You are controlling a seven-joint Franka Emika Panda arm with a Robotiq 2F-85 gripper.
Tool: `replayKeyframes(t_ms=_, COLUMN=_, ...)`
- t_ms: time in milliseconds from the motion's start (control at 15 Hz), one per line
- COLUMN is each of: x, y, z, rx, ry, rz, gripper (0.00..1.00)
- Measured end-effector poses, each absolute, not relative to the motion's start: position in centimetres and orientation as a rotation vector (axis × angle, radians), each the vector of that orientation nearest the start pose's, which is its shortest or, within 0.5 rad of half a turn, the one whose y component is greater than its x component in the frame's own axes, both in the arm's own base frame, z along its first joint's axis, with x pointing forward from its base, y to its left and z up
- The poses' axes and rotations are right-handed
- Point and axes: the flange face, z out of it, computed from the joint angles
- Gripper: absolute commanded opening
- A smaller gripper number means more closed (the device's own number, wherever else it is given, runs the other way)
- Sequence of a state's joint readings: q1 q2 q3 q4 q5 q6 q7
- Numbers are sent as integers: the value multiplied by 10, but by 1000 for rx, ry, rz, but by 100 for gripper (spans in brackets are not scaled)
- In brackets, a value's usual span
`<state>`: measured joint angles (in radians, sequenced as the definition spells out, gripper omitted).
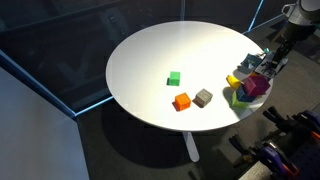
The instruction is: Remove the plushy cube from on top of the other and put it on the table
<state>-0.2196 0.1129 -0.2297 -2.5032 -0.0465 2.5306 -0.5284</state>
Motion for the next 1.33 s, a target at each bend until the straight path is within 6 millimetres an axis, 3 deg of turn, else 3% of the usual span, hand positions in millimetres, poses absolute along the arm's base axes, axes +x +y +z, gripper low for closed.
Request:
replayKeyframes(t_ms=67, x=415, y=-201, z=237, rx=-3141, ry=-189, rz=145, gripper=16)
replayKeyframes(t_ms=333, x=420, y=-202, z=255, rx=-3153, ry=-194, rz=100, gripper=6)
replayKeyframes(t_ms=733, x=441, y=-186, z=303, rx=-3167, ry=-238, rz=1, gripper=8)
replayKeyframes(t_ms=1067, x=471, y=-143, z=323, rx=-3168, ry=-302, rz=-56, gripper=8)
replayKeyframes(t_ms=1333, x=487, y=-103, z=308, rx=-3162, ry=-327, rz=-30, gripper=8)
